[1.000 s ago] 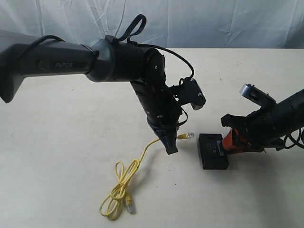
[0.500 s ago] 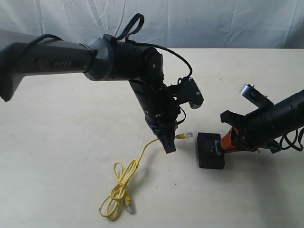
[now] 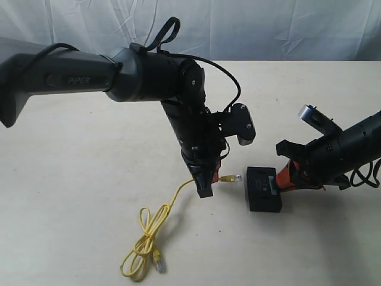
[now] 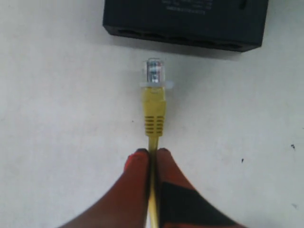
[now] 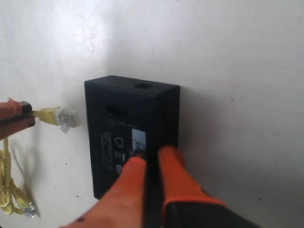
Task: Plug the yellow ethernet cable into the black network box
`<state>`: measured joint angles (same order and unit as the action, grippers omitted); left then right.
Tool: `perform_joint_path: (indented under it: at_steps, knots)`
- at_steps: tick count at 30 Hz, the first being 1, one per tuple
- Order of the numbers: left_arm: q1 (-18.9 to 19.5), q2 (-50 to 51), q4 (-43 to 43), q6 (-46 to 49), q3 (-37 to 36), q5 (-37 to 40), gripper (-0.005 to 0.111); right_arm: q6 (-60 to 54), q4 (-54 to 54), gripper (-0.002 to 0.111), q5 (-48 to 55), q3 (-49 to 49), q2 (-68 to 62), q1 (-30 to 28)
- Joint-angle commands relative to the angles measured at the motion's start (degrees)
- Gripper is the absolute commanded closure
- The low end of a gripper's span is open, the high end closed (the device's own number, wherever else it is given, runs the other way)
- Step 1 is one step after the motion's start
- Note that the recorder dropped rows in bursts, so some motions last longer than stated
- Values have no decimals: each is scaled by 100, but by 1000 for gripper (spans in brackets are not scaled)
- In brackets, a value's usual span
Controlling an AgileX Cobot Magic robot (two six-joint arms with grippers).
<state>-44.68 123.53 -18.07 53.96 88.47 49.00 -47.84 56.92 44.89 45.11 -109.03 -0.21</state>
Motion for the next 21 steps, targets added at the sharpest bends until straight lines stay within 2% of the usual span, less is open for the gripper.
perform_joint_path:
  at_steps: [1,10,21]
  knots:
    - [13,-60,-55,19,32,93,107,-494,-531,109,-756,-82,-192,28]
    - [-9,118,-206,44,32,201,107,-823,-333,109,-801,-72,-192,28]
    - [-112,194,-386,-5,32,-253,107,-823,-271,109,-758,-72,-192,28]
